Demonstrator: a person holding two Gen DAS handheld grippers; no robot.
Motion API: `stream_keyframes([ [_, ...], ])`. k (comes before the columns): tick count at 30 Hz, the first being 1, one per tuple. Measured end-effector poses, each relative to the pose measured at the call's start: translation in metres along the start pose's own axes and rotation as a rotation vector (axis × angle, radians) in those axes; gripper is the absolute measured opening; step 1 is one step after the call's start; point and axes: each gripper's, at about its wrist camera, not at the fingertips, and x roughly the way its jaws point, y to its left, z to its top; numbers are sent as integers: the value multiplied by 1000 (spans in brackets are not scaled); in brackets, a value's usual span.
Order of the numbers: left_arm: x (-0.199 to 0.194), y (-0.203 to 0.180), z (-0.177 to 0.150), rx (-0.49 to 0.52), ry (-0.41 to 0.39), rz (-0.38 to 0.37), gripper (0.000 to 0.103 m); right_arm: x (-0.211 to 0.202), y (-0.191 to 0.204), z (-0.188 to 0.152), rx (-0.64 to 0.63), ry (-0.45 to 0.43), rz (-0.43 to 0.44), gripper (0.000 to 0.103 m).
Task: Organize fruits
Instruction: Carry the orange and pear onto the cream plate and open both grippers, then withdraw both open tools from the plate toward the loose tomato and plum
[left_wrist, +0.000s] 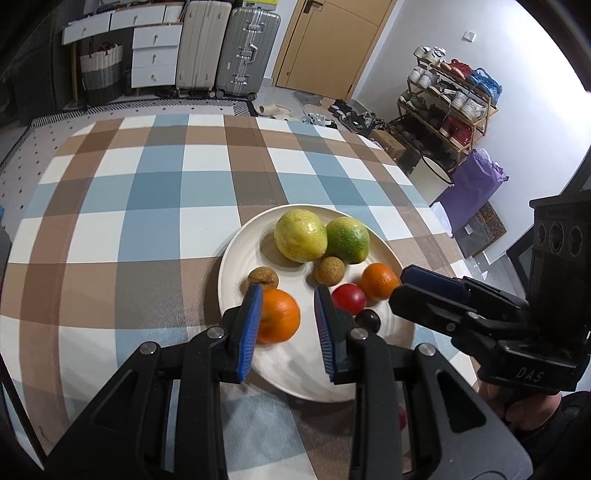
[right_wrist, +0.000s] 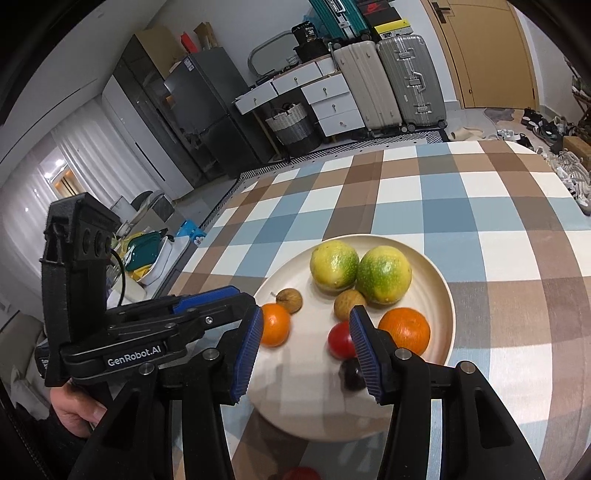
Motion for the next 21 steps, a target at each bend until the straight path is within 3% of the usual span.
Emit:
stream_keyframes([
  [17, -46, -40, -50, 49, -34, -14, 25, -55, 16, -32, -6, -90, -6, 52],
  [21, -52, -47, -62, 48, -43, -20, 25, -67, 17, -43, -5, -112, -16, 60],
])
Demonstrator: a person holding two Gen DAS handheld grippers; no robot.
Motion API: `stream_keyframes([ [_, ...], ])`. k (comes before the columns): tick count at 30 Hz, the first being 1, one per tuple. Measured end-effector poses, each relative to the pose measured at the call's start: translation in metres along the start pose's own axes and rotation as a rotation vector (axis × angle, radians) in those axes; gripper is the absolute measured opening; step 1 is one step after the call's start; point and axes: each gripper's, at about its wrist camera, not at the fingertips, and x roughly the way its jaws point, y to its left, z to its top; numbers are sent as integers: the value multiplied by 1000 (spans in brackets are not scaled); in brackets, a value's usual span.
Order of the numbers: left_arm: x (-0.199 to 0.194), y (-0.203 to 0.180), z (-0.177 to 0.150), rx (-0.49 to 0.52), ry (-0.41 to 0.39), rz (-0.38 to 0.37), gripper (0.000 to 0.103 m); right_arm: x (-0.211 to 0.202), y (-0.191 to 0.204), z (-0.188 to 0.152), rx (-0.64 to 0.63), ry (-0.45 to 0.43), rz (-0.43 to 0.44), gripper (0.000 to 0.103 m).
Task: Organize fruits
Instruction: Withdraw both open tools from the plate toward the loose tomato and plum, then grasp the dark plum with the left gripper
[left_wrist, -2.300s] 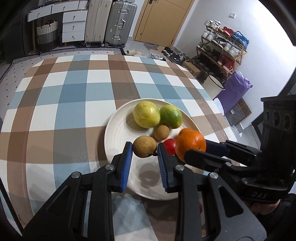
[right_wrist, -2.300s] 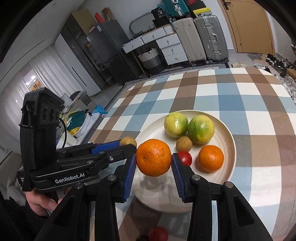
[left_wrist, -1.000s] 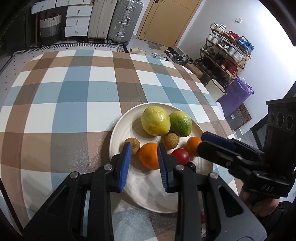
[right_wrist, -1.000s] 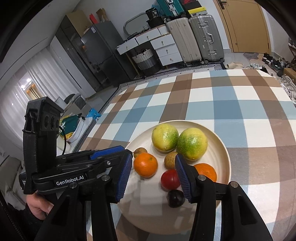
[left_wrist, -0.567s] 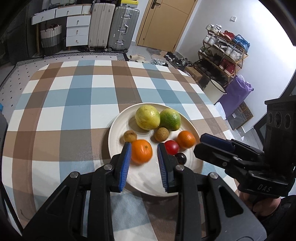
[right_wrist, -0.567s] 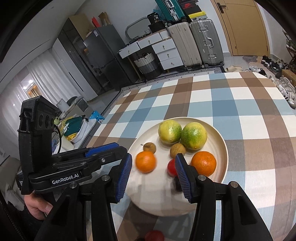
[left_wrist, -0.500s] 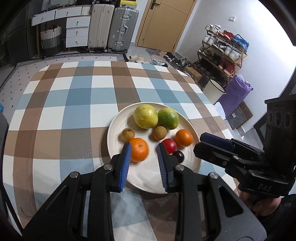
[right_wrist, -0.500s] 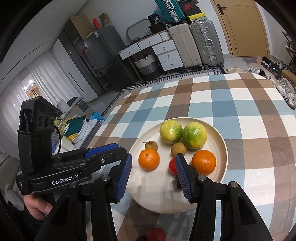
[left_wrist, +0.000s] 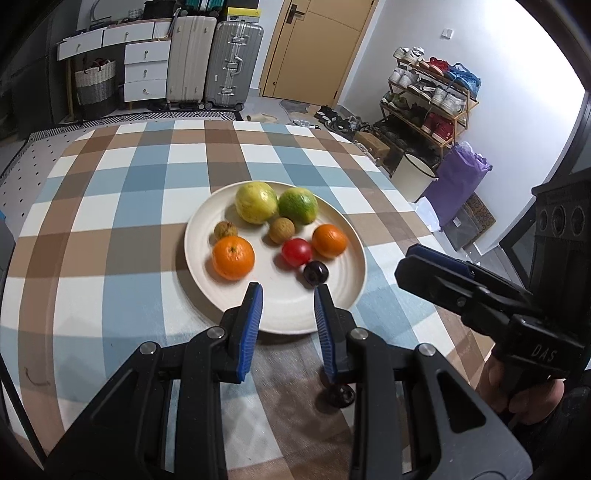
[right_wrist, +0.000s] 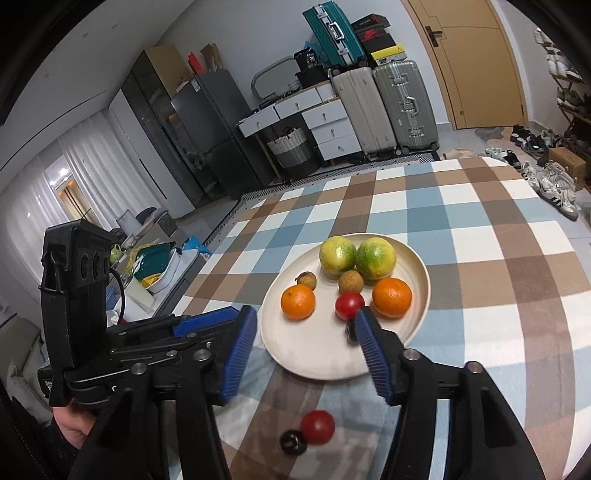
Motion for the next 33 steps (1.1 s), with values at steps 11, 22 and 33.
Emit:
stream_keyframes([
  [11, -6, -21, -39, 21, 13, 8, 51, -34, -3, -30, 17, -67, -19, 82],
  [22, -1, -30, -67, 20, 41, -4, 78, -57, -5, -53, 24, -97, -35, 92],
  [33, 25, -45, -94, 57, 112, 25, 80, -75, -3, -78, 23, -108, -44, 94],
])
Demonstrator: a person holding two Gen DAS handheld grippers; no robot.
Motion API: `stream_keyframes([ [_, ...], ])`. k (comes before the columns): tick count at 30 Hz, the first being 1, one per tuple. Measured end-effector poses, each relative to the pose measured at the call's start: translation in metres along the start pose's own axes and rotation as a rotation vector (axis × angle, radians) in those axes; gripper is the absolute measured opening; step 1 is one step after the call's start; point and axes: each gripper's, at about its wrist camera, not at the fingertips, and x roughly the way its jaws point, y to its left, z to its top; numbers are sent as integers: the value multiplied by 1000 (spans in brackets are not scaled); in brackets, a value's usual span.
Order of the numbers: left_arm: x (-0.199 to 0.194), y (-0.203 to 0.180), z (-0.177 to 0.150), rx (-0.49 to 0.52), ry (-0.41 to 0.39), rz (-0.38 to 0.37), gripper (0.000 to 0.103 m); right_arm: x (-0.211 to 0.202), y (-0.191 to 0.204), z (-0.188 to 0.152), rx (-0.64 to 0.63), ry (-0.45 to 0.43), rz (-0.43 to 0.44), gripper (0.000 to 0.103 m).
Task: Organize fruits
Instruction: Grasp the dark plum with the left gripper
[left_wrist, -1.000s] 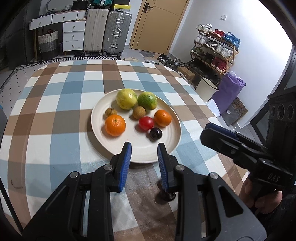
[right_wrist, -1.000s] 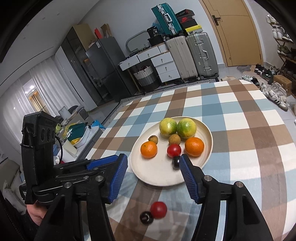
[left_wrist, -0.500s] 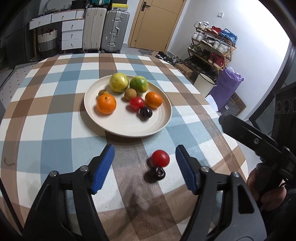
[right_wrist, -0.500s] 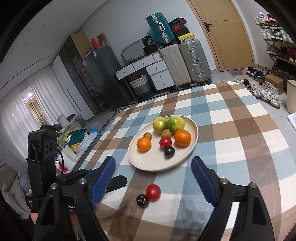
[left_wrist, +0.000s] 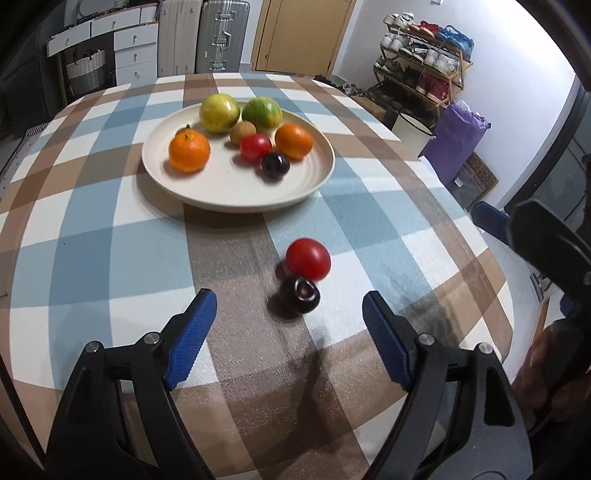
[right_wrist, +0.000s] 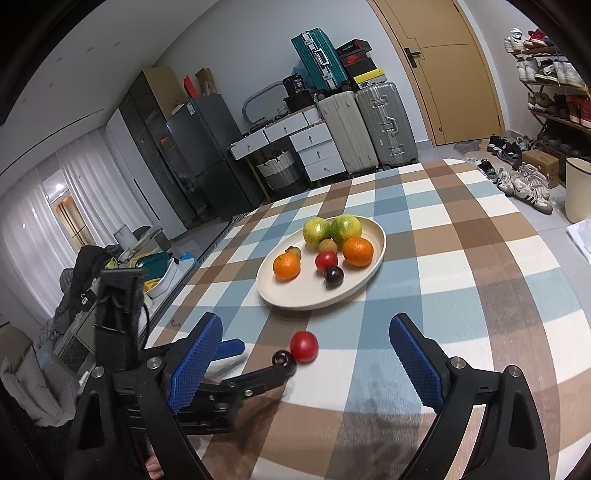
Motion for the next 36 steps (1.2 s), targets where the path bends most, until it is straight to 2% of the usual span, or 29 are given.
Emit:
stream_keyframes([
  [6, 4, -4, -1, 23, -3, 9, 80, -10, -2, -9, 8, -4, -8, 94],
  [9, 5, -7, 0, 40, -10, 14, 75, -14, -4, -11, 15, -5, -14, 94],
  [15, 10, -9, -2, 50, 16, -7, 43, -20, -8, -16, 29, -5, -19, 94],
  [17, 10, -8, -3, 50, 19, -3, 24, -21, -9, -17, 32, -6, -21, 94],
  [19, 9, -6, -4, 48, 19, -24, 20, -22, -10, -17, 35, -7, -22, 94],
  [26, 3, -2, -7, 51, 7, -55, 16, -19, -10, -18, 41, 8, -22, 94],
  [36, 4, 0, -7, 46, 2, -65, 16, -16, -5, -18, 25, 27, -23, 94],
])
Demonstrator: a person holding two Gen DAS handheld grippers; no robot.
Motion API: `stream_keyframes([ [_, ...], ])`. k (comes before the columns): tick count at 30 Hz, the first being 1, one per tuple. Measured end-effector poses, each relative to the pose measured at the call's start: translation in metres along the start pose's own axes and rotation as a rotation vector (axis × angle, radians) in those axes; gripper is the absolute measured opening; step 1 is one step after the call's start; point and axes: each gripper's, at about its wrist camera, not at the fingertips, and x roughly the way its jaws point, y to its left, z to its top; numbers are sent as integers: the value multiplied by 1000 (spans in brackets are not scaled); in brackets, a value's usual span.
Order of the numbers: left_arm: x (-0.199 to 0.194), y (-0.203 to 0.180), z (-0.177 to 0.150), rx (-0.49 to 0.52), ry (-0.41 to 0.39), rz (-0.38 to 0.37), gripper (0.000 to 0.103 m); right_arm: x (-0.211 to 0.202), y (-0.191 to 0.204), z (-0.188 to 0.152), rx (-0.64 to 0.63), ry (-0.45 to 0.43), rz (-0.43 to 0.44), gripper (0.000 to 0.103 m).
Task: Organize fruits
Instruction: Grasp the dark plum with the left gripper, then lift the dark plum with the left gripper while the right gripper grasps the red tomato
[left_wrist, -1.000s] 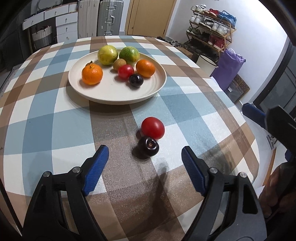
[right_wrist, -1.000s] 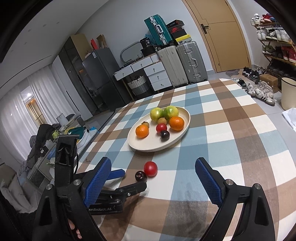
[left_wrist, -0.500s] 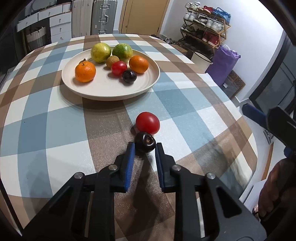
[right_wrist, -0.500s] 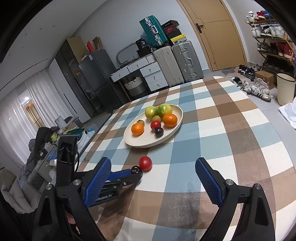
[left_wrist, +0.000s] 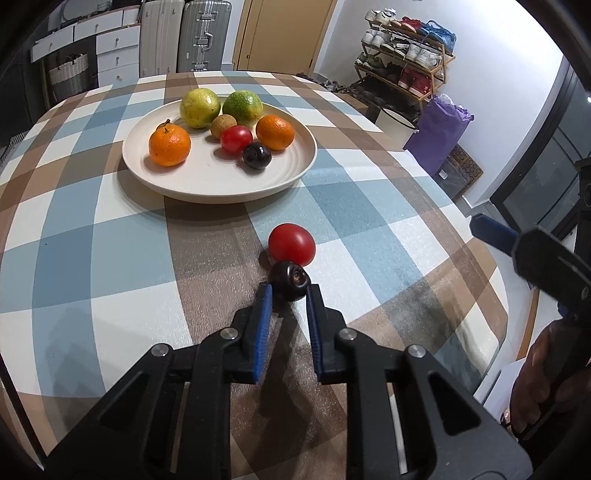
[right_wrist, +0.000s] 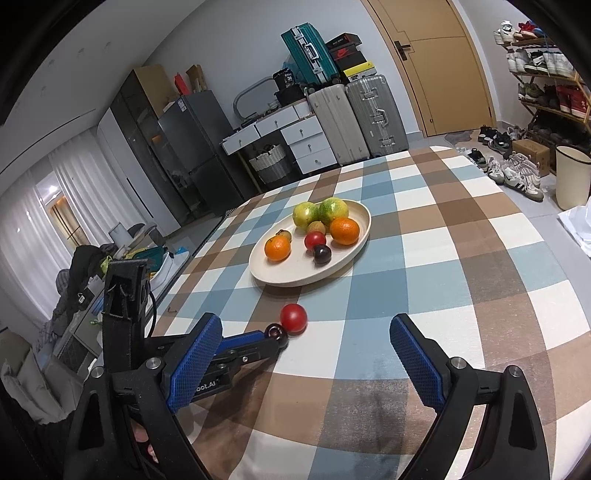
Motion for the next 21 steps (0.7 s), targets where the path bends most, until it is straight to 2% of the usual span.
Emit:
stream_keyframes([
  [18, 21, -2, 17, 2, 34, 47, 17, 6, -1, -4, 3, 29, 3, 94],
  [21, 21, -3, 19, 1, 30, 54, 21, 6, -3, -5, 10, 33, 6, 94],
])
